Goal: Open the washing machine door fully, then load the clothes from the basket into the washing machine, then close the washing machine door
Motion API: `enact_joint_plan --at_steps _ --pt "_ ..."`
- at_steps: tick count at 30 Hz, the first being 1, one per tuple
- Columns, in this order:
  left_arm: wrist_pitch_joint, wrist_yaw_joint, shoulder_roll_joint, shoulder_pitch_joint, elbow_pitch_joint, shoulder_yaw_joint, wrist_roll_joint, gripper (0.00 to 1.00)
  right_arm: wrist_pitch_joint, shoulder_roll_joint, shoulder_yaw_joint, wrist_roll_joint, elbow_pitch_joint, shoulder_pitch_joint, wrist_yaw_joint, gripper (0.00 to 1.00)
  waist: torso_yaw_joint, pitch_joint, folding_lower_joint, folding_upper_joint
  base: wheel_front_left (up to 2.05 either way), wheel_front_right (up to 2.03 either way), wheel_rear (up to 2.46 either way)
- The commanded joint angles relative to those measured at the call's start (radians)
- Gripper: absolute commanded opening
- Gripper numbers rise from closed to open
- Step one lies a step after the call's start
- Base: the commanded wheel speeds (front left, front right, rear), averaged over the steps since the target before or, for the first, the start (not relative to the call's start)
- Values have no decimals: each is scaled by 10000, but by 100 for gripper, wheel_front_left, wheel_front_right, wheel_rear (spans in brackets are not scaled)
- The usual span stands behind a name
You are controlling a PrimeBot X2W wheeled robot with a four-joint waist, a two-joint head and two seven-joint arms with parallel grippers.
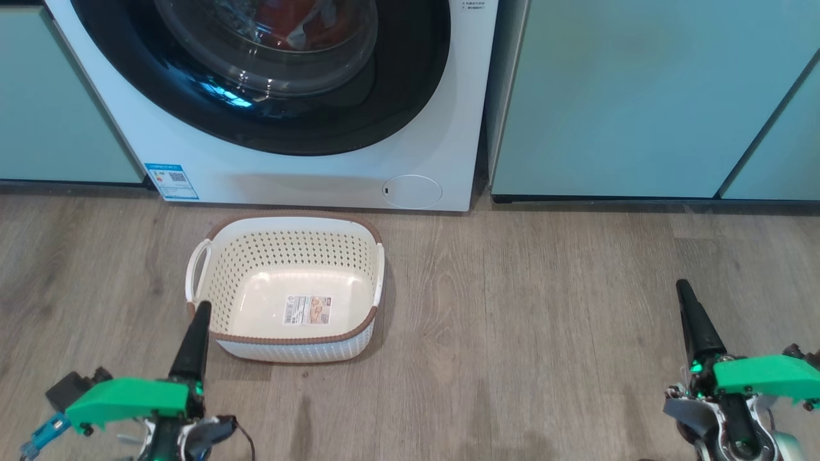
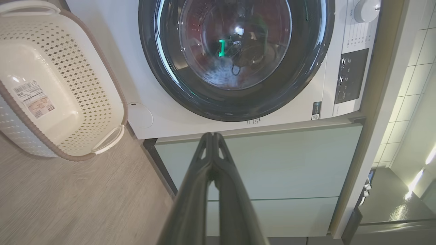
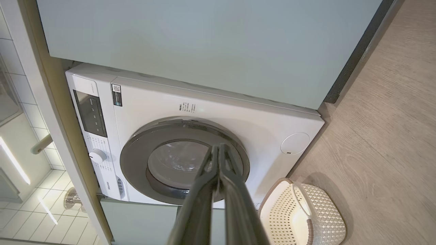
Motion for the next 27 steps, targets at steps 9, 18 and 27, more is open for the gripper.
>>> enact_joint_plan --at_steps 9,18,27 --pt "328 -145 126 -645 -349 469 -1119 0 326 -41 131 1197 -388 -658 0 0 -4 3 0 0 0 0 0" --pt "514 -194 133 -717 -355 579 -1792 0 516 -43 119 1915 -397 -703 0 0 -7 5 0 0 0 0 0" --pt "514 -194 133 -717 -356 578 -1792 0 515 -43 119 1915 -397 -703 0 0 -7 5 0 0 0 0 0"
